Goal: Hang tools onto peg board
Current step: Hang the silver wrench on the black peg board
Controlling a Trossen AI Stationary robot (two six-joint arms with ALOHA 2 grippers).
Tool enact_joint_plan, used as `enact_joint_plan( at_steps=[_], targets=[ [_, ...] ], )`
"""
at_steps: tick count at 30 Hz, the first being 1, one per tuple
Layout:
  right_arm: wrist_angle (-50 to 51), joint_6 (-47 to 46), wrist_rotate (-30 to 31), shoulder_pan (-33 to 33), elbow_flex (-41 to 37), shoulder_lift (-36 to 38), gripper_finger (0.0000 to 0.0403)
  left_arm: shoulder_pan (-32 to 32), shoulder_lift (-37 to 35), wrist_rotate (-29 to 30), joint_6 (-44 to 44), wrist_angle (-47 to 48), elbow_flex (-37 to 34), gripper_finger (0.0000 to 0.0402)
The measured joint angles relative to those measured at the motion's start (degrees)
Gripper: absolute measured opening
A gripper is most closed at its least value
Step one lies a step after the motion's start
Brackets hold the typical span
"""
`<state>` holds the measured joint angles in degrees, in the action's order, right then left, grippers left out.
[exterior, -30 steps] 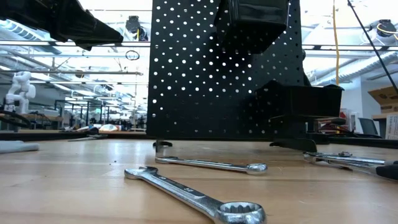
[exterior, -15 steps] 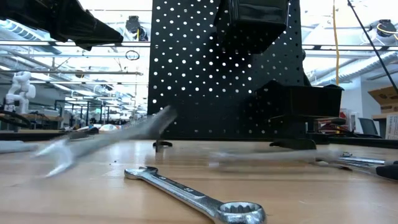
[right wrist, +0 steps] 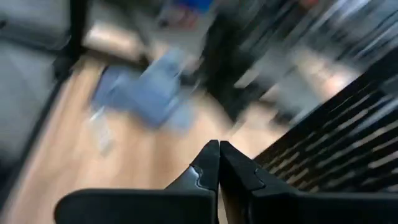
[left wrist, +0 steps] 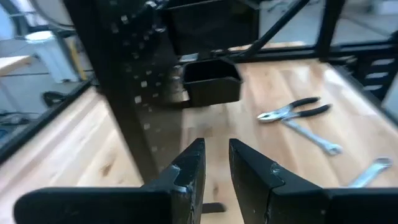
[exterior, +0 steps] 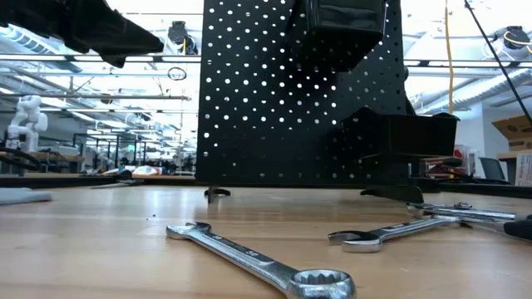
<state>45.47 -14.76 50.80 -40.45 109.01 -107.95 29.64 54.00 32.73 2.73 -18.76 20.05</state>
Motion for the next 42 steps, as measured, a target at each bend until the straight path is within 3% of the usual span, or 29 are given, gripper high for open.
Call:
enact_joint_plan(
  at_steps=[3, 6, 10, 13, 17, 21, 38, 42],
  targets=[
    [9.6, -11.3, -6.8, 0.0, -0.1, -4.0, 0.0012, 0.0, 0.0, -4.1, 1.0, 0.5, 1.1, 0.0082],
    [13.2, -16.8, -17.0, 1.0, -0.1, -8.3, 0.0045, 0.0, 0.0, -7.0, 1.3, 1.3, 2.5, 0.0082],
    [14.1, -16.4, -30.9, 2.4, -0.1, -15.9, 0.0103, 0.0, 0.0, -6.7, 1.4, 1.7, 2.7, 0.0082],
    [19.1, -15.6, -37.0, 3.4, -0.1, -20.1, 0.0143, 0.0, 0.0, -6.6, 1.4, 2.0, 2.7, 0.0082],
    [29.7, -12.5, -39.1, 5.2, -0.2, -24.3, 0.017, 0.0, 0.0, -6.7, 1.4, 1.9, 2.7, 0.0082],
    [24.7, -4.3, -41.3, 6.9, 0.0, -24.7, 0.0168, 0.0, 0.0, -6.9, 1.4, 1.9, 2.7, 0.0082],
    [23.2, 4.0, -44.3, 9.8, 0.4, -29.9, 0.0086, 0.0, 0.0, -7.0, 1.5, 2.2, 2.7, 0.0082],
    [22.0, 4.4, -44.4, 9.7, 0.3, -30.3, 0.0047, 0.0, 0.0, -7.0, 1.5, 2.2, 2.7, 0.0082]
  ],
)
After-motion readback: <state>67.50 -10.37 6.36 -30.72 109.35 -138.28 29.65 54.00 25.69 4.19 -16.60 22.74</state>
